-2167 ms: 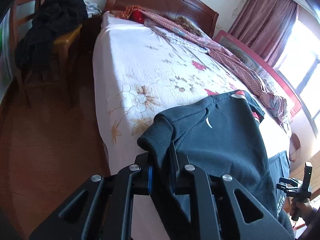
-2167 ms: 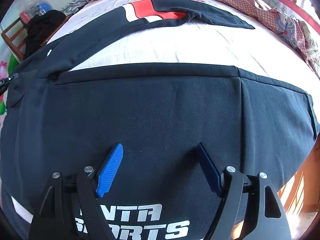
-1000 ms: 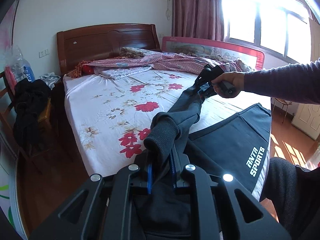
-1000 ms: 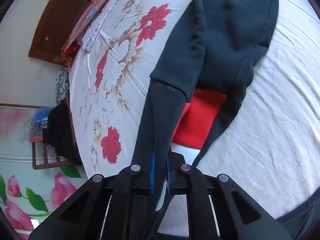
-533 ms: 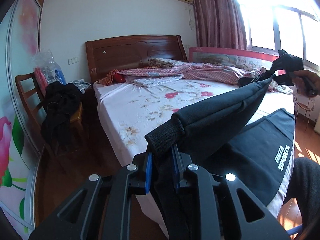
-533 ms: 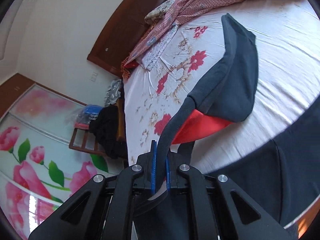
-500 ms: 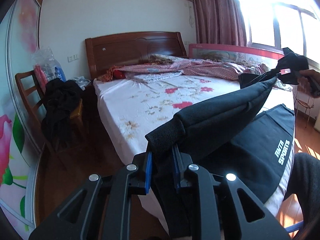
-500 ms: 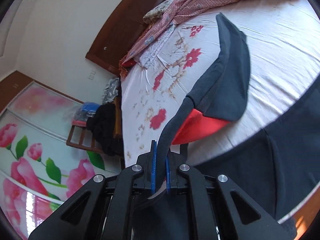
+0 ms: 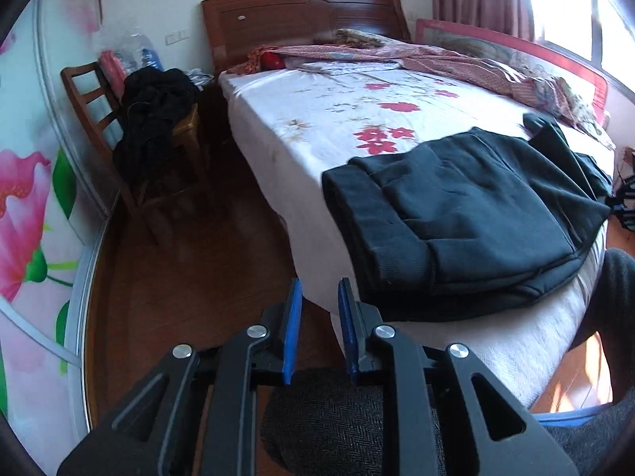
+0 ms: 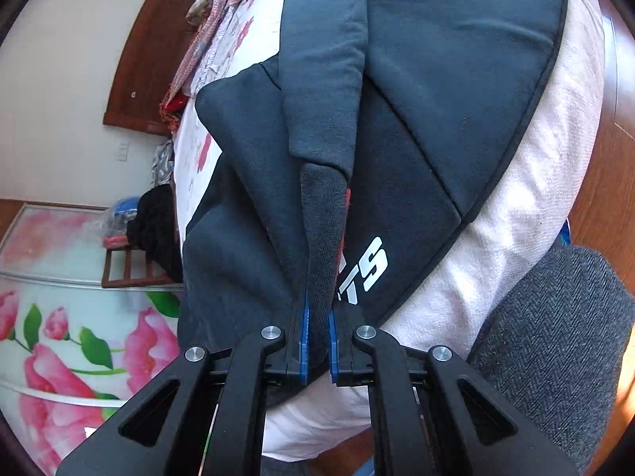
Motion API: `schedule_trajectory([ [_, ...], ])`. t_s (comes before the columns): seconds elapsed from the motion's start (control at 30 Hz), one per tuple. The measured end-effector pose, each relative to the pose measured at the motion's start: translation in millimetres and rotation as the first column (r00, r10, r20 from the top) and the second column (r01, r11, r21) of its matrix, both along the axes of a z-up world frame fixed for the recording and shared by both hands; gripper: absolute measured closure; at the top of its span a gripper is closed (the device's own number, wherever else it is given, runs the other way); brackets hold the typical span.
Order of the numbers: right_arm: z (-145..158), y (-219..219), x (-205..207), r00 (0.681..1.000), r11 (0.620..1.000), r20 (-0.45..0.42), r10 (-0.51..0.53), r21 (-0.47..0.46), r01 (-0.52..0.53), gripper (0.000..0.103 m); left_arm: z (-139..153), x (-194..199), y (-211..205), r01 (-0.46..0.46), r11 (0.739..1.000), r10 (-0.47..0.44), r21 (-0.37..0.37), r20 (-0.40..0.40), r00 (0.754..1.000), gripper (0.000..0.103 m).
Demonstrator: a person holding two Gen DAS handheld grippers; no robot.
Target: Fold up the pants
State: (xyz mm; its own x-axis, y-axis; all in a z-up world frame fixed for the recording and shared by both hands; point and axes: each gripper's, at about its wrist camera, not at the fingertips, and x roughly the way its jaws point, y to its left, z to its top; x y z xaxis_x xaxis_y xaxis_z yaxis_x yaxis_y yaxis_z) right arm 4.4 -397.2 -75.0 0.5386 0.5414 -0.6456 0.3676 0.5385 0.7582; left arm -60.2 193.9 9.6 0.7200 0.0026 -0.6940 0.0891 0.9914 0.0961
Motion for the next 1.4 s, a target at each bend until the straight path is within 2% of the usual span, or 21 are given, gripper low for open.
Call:
schedule_trajectory([
  [0.1, -14.5, -2.2, 3.5, 0.997, 0.999, -0.055, 0.055, -0.001, -0.055, 0.096, 22.7, -0.2, -13.5, -0.014, 1.000, 0.015, -0.026, 0.073, 0.997, 0.045],
  [0.23, -27.1, -7.7, -7.4, 0.998, 0.997, -0.057, -0.001, 0.072, 0.005, 0.091, 50.4, 0.0, -76.5, 0.199, 0.977, -0.187, -0.075, 0.137, 0.973, 0.004],
  [0.33, -29.4, -8.7, -12.2, 0.999, 0.997, -0.052, -0.005, 0.078, 0.009, 0.089, 45.6, 8.8, -114.4, 0.323, 0.879, -0.326, -0.349, 0.052, 0.944, 0.002],
  [0.4, -30.2, -10.4, -11.4, 0.999, 0.997, -0.050, -0.004, 0.079, 0.008, 0.090, 26.6, 18.0, -125.2, 0.262, 0.797, -0.343, -0.544, -0.051, 0.938, 0.002],
  [0.43, -29.7, -10.6, -10.8, 0.999, 0.997, -0.047, 0.001, 0.071, 0.002, 0.090, 15.6, 22.2, -124.4, 0.213, 0.736, -0.346, -0.642, -0.088, 0.934, 0.003],
  [0.47, -30.3, -11.7, -11.3, 0.999, 0.998, -0.044, 0.006, 0.066, -0.004, 0.089, 6.6, 24.7, -121.0, 0.165, 0.690, -0.336, -0.704, -0.109, 0.936, 0.003],
  [0.53, -30.0, -11.8, -9.0, 0.999, 0.997, -0.041, 0.012, 0.071, -0.009, 0.089, -6.5, 27.3, -113.2, 0.069, 0.635, -0.288, -0.769, -0.154, 0.945, 0.003],
  [0.57, -30.9, -12.1, -9.1, 0.999, 0.997, -0.041, 0.011, 0.077, -0.008, 0.089, -12.9, 28.5, -107.2, 0.029, 0.581, -0.274, -0.813, -0.162, 0.948, 0.003],
  [0.6, -32.2, -11.5, -9.6, 0.999, 0.997, -0.039, 0.014, 0.080, -0.011, 0.089, -20.9, 30.3, -104.6, -0.024, 0.546, -0.262, -0.837, -0.198, 0.945, 0.003],
  [0.7, -31.3, -4.1, -8.0, 0.999, 0.996, -0.037, 0.010, 0.086, -0.007, 0.089, -45.0, 30.1, -114.4, -0.139, 0.489, -0.263, -0.861, -0.297, 0.918, 0.003],
  [0.8, -32.6, -6.0, -10.8, 1.000, 0.996, -0.026, 0.010, 0.087, -0.008, 0.089, -59.1, 29.7, -118.7, -0.213, 0.483, -0.216, -0.850, -0.351, 0.911, 0.003],
  [0.87, -34.5, -8.0, -12.6, 1.000, 0.995, -0.024, 0.003, 0.099, -0.001, 0.089, -69.2, 33.6, -114.4, -0.274, 0.448, -0.170, -0.851, -0.382, 0.908, 0.003],
  [0.97, -34.9, -9.9, -13.8, 1.000, 0.996, -0.018, 0.011, 0.094, -0.009, 0.090, -84.7, 37.9, -107.2, -0.347, 0.351, -0.114, -0.870, -0.408, 0.906, 0.004],
  [1.07, -34.3, -9.9, -14.5, 1.000, 0.996, -0.013, 0.010, 0.093, -0.009, 0.089, -93.4, 38.0, -105.9, -0.404, 0.277, -0.067, -0.872, -0.437, 0.897, 0.004],
  [1.1, -33.4, -9.6, -15.0, 1.000, 0.996, -0.008, 0.014, 0.085, -0.013, 0.090, -93.6, 37.1, -105.5, -0.418, 0.257, -0.049, -0.871, -0.444, 0.895, 0.004],
  [1.13, -32.5, -9.2, -15.4, 1.000, 0.997, -0.003, 0.017, 0.078, -0.017, 0.090, -93.7, 34.8, -106.2, -0.430, 0.254, -0.022, -0.866, -0.449, 0.893, 0.017],
  [1.17, -32.2, -9.3, -15.6, 1.000, 0.997, -0.001, 0.019, 0.078, -0.019, 0.090, -92.2, 30.9, -105.3, -0.441, 0.268, 0.022, -0.857, -0.452, 0.892, 0.039],
  [1.2, -32.2, -9.8, -16.0, 1.000, 0.997, -0.001, 0.018, 0.081, -0.018, 0.089, -91.9, 30.1, -101.2, -0.453, 0.280, 0.048, -0.846, -0.459, 0.887, 0.049],
  [1.23, -31.4, -9.1, -16.3, 1.000, 0.997, -0.001, 0.018, 0.081, -0.018, 0.090, -92.6, 26.8, -98.4, -0.462, 0.275, 0.074, -0.843, -0.460, 0.885, 0.072],
  [1.27, -30.6, -8.7, -16.1, 1.000, 0.997, 0.001, 0.023, 0.074, -0.023, 0.090, -93.5, 25.1, -94.8, -0.466, 0.272, 0.094, -0.842, -0.459, 0.884, 0.082],
  [1.4, -26.9, -8.0, -15.5, 0.999, 0.998, 0.001, 0.034, 0.056, -0.034, 0.090, -91.8, 18.4, -84.5, -0.476, 0.263, 0.152, -0.839, -0.451, 0.879, 0.092],
])
